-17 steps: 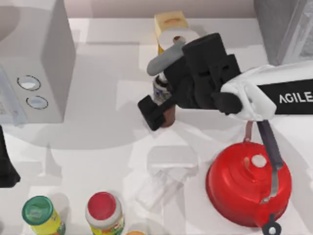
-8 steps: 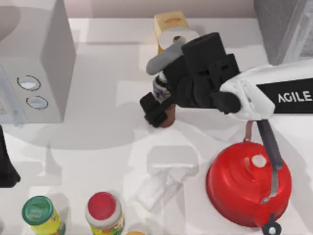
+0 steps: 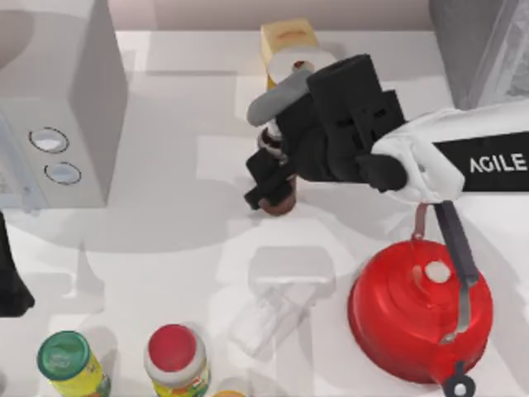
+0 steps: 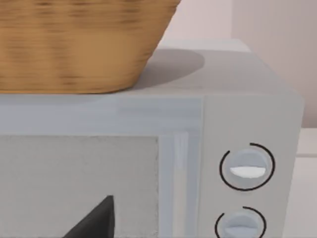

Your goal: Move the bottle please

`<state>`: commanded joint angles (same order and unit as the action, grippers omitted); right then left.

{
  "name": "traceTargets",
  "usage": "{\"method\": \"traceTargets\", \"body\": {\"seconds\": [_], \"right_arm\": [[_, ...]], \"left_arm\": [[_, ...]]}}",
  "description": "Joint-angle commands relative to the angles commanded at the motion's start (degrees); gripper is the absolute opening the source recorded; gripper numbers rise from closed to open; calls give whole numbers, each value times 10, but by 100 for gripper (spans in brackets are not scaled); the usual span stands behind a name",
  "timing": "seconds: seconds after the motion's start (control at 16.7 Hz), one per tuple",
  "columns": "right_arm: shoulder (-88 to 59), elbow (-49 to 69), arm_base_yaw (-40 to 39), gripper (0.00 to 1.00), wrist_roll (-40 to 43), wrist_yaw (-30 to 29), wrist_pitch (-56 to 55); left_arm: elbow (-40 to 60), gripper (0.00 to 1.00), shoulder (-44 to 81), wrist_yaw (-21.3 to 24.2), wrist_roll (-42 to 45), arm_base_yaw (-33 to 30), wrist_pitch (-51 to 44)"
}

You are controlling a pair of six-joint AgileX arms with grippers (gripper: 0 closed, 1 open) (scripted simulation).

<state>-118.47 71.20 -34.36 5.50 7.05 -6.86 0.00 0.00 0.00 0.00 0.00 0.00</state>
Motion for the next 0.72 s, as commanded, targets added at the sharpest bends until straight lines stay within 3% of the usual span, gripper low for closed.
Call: {"method": "traceTargets", "body": {"seconds": [0.12, 0.72], "right_arm": [[0, 0, 0, 0, 0, 0, 0], [9, -5, 8, 0, -3, -3, 4]], "left_arm": [[0, 100, 0, 0, 0, 0, 0], [0, 100, 0, 0, 0, 0, 0]]}}
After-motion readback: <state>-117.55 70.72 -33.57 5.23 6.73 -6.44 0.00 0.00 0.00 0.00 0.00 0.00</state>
